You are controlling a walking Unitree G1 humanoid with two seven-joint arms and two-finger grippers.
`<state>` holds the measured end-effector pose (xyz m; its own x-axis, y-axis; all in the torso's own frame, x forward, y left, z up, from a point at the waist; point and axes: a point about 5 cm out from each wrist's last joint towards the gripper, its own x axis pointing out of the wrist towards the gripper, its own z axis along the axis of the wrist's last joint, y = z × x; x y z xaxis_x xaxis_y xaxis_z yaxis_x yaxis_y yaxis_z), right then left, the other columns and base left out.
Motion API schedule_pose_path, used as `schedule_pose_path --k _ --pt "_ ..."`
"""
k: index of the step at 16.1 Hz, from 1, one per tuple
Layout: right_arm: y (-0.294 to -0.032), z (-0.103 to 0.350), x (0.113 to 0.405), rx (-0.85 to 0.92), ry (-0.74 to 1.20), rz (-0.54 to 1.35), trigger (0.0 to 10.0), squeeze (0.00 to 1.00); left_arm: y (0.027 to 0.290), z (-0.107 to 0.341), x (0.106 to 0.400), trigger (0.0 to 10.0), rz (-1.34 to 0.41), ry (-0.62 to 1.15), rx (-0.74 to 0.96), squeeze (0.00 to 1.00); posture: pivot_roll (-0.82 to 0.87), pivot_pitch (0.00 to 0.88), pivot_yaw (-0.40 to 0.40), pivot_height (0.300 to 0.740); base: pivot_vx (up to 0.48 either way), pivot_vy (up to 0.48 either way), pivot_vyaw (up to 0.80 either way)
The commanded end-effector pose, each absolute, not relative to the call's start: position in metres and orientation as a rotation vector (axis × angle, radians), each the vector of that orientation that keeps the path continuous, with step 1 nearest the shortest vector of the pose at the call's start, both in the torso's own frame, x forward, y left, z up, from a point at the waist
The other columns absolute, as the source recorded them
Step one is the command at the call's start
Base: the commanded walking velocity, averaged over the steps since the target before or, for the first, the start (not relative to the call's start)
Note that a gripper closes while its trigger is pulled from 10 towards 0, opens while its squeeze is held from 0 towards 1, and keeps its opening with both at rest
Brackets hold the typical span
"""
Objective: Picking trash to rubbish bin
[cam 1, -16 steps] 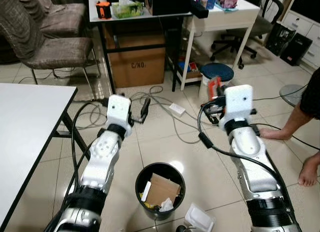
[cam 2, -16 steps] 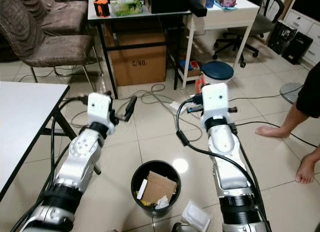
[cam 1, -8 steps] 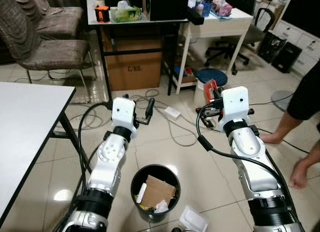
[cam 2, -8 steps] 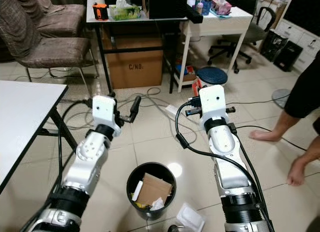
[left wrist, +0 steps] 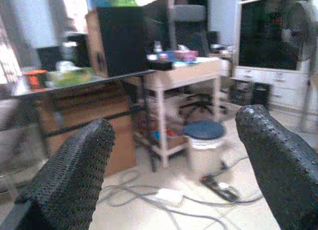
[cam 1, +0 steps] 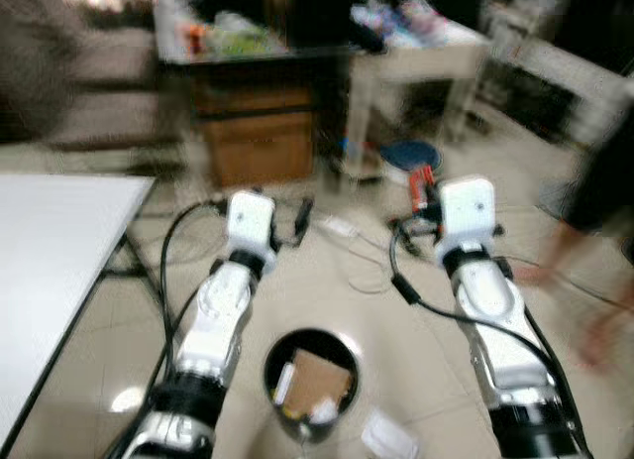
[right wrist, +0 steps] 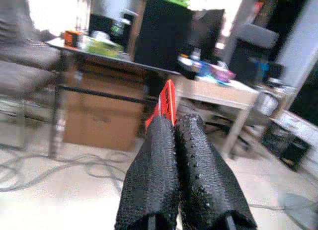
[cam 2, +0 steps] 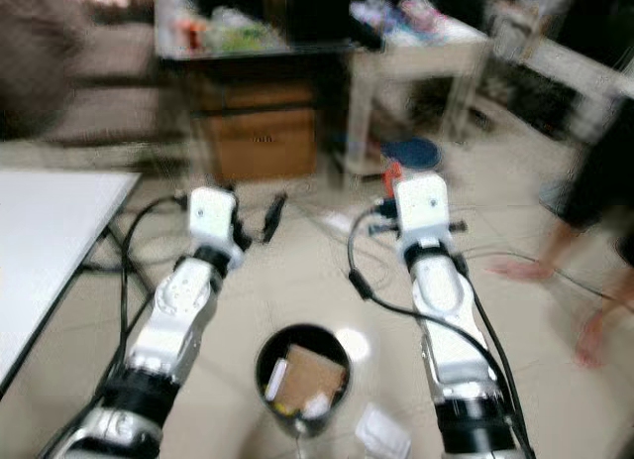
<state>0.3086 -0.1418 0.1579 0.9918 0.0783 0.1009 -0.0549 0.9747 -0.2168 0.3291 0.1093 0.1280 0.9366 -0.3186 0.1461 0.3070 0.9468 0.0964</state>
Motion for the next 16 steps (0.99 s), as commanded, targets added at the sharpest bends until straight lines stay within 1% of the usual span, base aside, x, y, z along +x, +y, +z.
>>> schedule_pose_path --k 1,2,5,10,16 --pt "-0.142 0.161 0.308 -0.213 -0.122 0.05 10.0 0.0 0.105 0.129 0.329 10.0 -0.357 -0.159 0.079 0.0 -0.11 0.023 0.022 0.74 0.0 0.0 0.0" --pt "-0.142 0.16 0.308 -0.209 -0.122 0.042 10.0 0.0 0.103 0.13 0.328 10.0 -0.373 -0.16 0.075 0.0 -0.12 0.03 0.032 0.74 0.0 0.0 0.0" --pt "-0.144 0.159 0.306 -0.205 -0.124 0.022 10.0 0.0 0.095 0.131 0.324 10.0 -0.421 -0.164 0.063 0.0 -0.12 0.04 0.048 0.74 0.328 0.0 0.0" --pt "-0.145 0.161 0.307 -0.206 -0.129 0.008 10.0 0.0 0.092 0.128 0.322 10.0 -0.44 -0.146 0.06 0.0 -0.12 0.053 0.057 0.74 0.0 0.0 0.0" --pt "-0.137 0.16 0.308 -0.19 -0.13 0.018 10.0 0.0 0.094 0.129 0.322 10.0 -0.438 -0.138 0.065 0.0 -0.11 0.065 0.065 0.74 0.0 0.0 0.0"
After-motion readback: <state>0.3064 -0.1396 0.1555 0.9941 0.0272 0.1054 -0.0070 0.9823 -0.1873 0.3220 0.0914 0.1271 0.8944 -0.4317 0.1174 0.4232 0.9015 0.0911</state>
